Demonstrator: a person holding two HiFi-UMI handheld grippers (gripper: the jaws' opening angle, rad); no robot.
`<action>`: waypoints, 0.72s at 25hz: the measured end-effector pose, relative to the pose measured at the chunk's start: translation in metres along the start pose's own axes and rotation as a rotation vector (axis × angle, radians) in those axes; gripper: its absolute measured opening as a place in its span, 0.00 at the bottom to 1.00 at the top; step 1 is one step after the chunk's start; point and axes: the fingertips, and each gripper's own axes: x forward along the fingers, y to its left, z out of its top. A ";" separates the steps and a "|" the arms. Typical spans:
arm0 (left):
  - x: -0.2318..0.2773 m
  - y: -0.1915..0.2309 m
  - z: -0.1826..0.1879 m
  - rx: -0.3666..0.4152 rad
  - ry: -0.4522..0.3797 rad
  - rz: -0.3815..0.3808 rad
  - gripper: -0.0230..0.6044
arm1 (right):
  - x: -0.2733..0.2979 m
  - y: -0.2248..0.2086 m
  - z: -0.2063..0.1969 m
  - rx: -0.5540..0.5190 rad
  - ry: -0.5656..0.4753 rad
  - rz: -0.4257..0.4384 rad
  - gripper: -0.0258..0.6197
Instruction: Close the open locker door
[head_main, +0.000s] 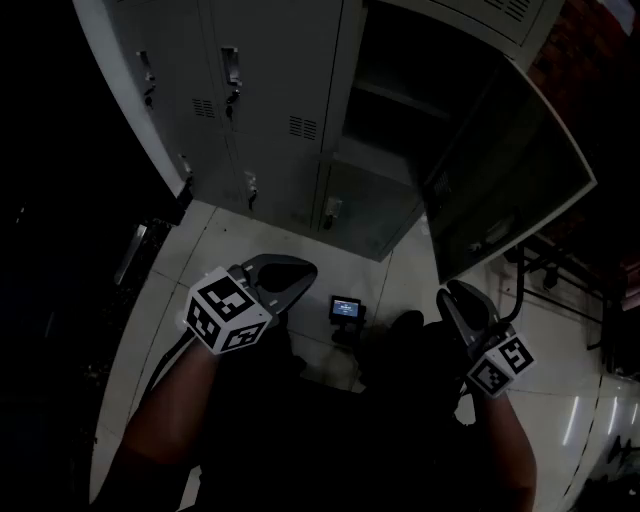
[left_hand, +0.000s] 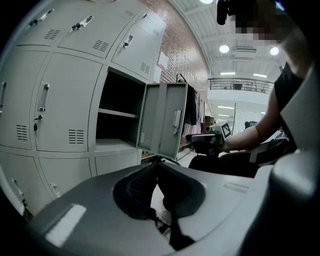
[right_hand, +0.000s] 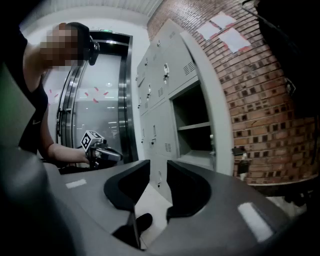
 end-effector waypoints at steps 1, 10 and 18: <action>-0.001 0.000 -0.001 -0.001 0.003 -0.002 0.06 | -0.012 -0.011 0.002 0.012 -0.011 -0.042 0.23; -0.002 -0.001 -0.004 0.007 0.016 -0.005 0.06 | -0.034 -0.086 0.057 -0.061 -0.086 -0.149 0.49; -0.001 -0.004 -0.005 -0.002 0.013 -0.009 0.06 | 0.003 -0.059 0.076 -0.120 -0.063 0.006 0.29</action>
